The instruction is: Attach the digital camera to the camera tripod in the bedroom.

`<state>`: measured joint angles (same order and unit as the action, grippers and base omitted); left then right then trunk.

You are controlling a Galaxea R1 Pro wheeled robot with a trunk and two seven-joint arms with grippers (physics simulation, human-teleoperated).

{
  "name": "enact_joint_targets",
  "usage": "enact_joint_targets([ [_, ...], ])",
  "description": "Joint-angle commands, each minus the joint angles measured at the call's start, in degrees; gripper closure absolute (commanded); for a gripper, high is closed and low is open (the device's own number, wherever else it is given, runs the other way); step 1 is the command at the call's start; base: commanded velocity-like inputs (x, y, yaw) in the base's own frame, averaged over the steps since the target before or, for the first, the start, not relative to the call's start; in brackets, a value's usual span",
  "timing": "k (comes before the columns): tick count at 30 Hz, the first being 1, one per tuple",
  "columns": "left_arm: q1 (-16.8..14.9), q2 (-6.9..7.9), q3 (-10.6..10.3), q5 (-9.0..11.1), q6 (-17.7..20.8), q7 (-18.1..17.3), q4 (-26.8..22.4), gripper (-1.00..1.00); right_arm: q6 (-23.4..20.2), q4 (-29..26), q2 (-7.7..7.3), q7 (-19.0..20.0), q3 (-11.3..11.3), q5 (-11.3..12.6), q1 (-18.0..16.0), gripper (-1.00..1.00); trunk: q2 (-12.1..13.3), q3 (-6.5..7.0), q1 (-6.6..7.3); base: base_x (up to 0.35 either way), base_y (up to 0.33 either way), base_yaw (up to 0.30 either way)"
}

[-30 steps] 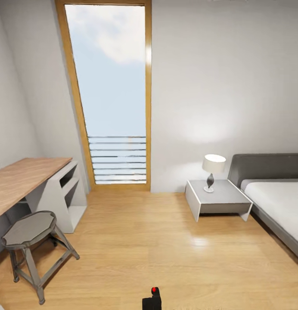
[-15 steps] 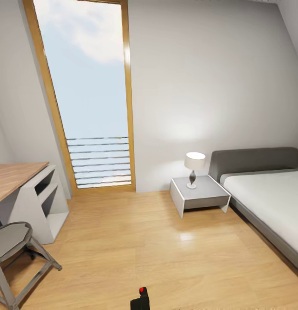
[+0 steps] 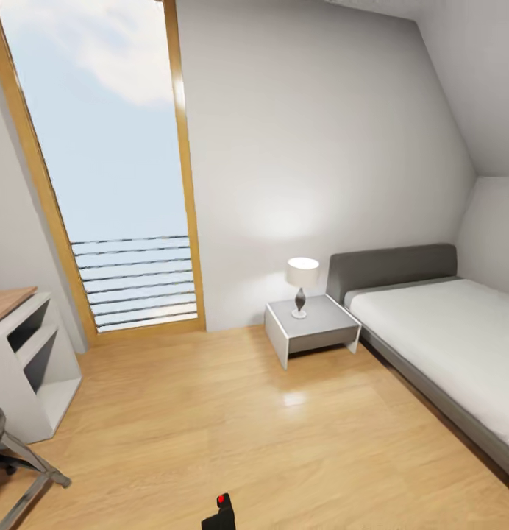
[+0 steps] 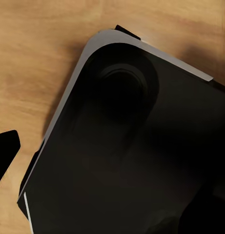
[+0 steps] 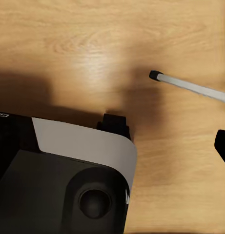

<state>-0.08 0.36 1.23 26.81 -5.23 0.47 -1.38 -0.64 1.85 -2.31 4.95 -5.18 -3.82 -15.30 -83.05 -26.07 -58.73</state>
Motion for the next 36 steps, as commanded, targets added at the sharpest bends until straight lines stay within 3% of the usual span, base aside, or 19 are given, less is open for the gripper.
enact_joint_targets([
  [1, 0.0, 0.0, 0.1, 0.0, -0.1, 0.1, 0.0, -1.0, -0.1, 0.1, 0.0, 0.1, -0.4, -0.4, -0.1, -1.0, 0.0, -0.06, 0.0, 0.0, 0.0, -0.266],
  [30, 0.0, -0.02, -0.3, -0.4, 0.1, 0.1, 0.0, -1.0, -0.1, 0.1, 0.03, 0.1, -0.4, -0.4, -0.1, -1.0, 0.0, -0.06, 0.0, 0.034, 0.0, -0.264],
  [36, 0.0, -0.01, -0.2, -0.4, 0.1, 0.0, 0.0, -1.0, -0.1, 0.1, 0.02, 0.1, -0.4, -0.4, -0.1, -1.0, 0.0, -0.06, 0.0, 0.005, 0.0, -0.124],
])
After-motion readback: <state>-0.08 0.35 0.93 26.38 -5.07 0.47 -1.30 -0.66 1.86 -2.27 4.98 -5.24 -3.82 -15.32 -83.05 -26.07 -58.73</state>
